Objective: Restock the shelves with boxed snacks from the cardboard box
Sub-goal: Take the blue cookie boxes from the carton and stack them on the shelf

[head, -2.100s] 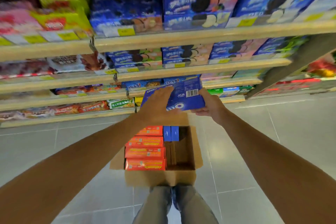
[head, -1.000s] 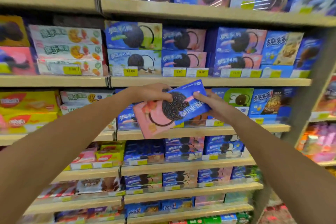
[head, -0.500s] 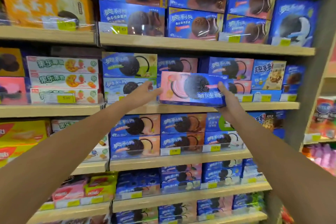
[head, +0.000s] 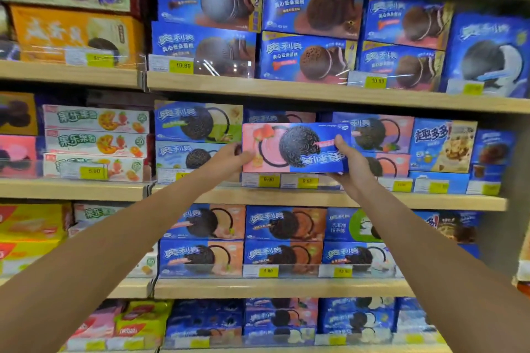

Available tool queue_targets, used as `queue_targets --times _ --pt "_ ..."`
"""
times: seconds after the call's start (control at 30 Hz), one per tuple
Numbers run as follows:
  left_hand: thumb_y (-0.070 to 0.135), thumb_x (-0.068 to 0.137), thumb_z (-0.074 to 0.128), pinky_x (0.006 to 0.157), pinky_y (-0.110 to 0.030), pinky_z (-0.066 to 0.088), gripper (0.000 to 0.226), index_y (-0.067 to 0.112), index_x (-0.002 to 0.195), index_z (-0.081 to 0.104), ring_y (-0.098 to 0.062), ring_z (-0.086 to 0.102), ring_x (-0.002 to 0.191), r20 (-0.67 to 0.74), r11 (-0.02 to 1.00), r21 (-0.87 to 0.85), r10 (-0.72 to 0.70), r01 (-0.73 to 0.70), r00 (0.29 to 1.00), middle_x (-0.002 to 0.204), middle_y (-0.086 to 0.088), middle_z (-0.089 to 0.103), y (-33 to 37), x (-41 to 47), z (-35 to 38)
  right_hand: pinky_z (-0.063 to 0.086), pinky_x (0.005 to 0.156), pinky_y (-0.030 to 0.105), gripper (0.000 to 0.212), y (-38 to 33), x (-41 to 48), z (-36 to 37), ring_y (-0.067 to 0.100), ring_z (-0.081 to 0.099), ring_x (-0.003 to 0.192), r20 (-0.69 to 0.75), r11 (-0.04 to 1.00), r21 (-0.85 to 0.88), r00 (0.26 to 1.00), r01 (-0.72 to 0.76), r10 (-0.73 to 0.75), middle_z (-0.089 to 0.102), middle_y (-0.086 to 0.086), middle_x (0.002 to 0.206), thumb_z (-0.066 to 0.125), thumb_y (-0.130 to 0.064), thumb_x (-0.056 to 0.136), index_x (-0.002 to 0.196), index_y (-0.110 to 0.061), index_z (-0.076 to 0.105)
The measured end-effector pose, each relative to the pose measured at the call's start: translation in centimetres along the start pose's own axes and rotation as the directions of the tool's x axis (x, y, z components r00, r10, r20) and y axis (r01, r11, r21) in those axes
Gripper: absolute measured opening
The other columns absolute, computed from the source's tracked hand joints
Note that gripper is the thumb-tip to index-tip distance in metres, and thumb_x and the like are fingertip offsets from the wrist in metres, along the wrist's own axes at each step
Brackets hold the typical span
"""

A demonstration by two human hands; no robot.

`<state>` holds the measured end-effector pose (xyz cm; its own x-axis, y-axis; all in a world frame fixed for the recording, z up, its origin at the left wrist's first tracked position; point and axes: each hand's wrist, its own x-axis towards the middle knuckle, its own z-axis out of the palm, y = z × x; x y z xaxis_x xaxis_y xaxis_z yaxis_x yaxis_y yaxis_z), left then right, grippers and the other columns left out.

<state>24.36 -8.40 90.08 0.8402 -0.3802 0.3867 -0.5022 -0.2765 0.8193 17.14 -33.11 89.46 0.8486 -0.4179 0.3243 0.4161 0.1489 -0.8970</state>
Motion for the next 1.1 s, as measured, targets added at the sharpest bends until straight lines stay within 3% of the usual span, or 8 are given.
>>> queue_targets --times 0.1,0.23,0.37,0.53,0.7,0.8,0.93,1.1 --pt "0.025 0.094 0.056 0.073 -0.013 0.038 0.053 0.007 0.138 0.032 -0.008 0.048 0.101 -0.103 0.999 -0.007 0.051 -0.052 0.993 0.128 -0.003 0.049 0.9 0.1 0.7 0.056 0.068 0.034 0.016 -0.7 0.9 -0.1 0.015 0.067 0.072 0.026 0.999 -0.03 0.999 0.026 -0.025 0.072 -0.005 0.074 0.065 -0.034 0.086 0.091 -0.019 0.063" --pt "0.028 0.086 0.066 0.093 -0.018 0.031 0.069 0.007 0.142 0.029 -0.014 0.043 0.124 -0.221 0.91 0.303 0.355 -0.282 0.909 0.135 -0.004 0.045 2.3 1.0 0.9 0.052 0.06 0.028 0.05 -1.3 1.8 0.4 0.019 0.066 0.073 0.127 0.966 -0.255 0.992 0.038 -0.006 0.072 0.002 0.086 0.079 -0.038 0.069 0.108 -0.011 0.064" --pt "0.05 0.08 0.065 0.095 -0.021 0.042 0.08 0.012 0.142 0.032 -0.007 0.054 0.109 0.043 0.97 0.183 0.155 -0.16 0.987 0.123 0.006 0.054 4.0 1.7 2.5 0.052 0.072 0.032 0.017 -1.4 1.3 2.3 0.02 0.067 0.073 0.35 0.891 -0.434 0.936 0.133 0.03 0.072 0.004 0.083 0.077 -0.027 0.073 0.085 -0.018 0.07" --pt "0.045 0.09 0.056 0.066 -0.02 0.044 0.04 0.016 0.118 0.057 -0.009 0.058 0.082 0.19 0.978 0.172 0.088 -0.121 0.978 0.103 0.0 0.063 3.4 1.8 2.7 0.053 0.075 0.031 0.006 -0.5 1.6 2.8 0.016 0.068 0.075 0.45 0.862 -0.479 0.89 0.168 0.077 0.073 0.0 0.082 0.072 -0.025 0.08 0.084 -0.02 0.071" --pt "0.028 0.095 0.052 0.048 -0.018 0.039 0.021 0.014 0.079 0.05 -0.01 0.048 0.051 -0.048 0.976 -0.217 -0.035 0.024 0.998 0.061 -0.001 0.052 2.8 2.5 2.7 0.049 0.056 0.022 0.013 -0.9 2.4 2.9 0.009 0.059 0.062 0.351 0.974 -0.203 0.936 0.104 -0.027 0.067 -0.002 0.078 0.057 -0.028 0.092 0.095 -0.016 0.062" --pt "0.026 0.095 0.05 0.04 -0.013 0.044 0.018 0.016 0.082 0.058 -0.001 0.057 0.04 -0.175 0.821 -0.571 -0.15 0.024 0.973 0.065 0.003 0.062 2.7 2.8 1.4 0.047 0.071 0.029 0.037 -1.7 3.6 1.9 0.015 0.061 0.079 0.264 0.983 -0.182 0.964 0.022 0.028 0.066 0.004 0.1 0.048 -0.044 0.094 0.115 -0.014 0.054" --pt "0.026 0.095 0.05 0.045 -0.018 0.049 0.013 0.017 0.09 0.058 -0.002 0.058 0.045 -0.29 0.711 -0.7 -0.199 -0.065 0.936 0.075 0.002 0.06 2.2 3.1 0.6 0.046 0.09 0.04 0.051 -1.2 4.4 0.5 0.02 0.06 0.102 0.247 0.976 -0.212 0.963 -0.052 0.105 0.063 0.005 0.116 0.044 -0.057 0.091 0.124 -0.018 0.046" --pt "0.022 0.096 0.048 0.044 -0.017 0.047 0.015 0.014 0.085 0.054 -0.001 0.056 0.043 -0.329 0.678 -0.727 -0.203 -0.11 0.922 0.049 0.01 0.059 1.3 3.4 2.0 0.041 0.05 0.022 0.037 -0.1 3.9 1.7 0.008 0.055 0.056 0.19 0.953 -0.289 0.971 -0.088 0.147 0.068 -0.006 0.078 0.046 -0.05 0.093 0.109 -0.018 0.056"
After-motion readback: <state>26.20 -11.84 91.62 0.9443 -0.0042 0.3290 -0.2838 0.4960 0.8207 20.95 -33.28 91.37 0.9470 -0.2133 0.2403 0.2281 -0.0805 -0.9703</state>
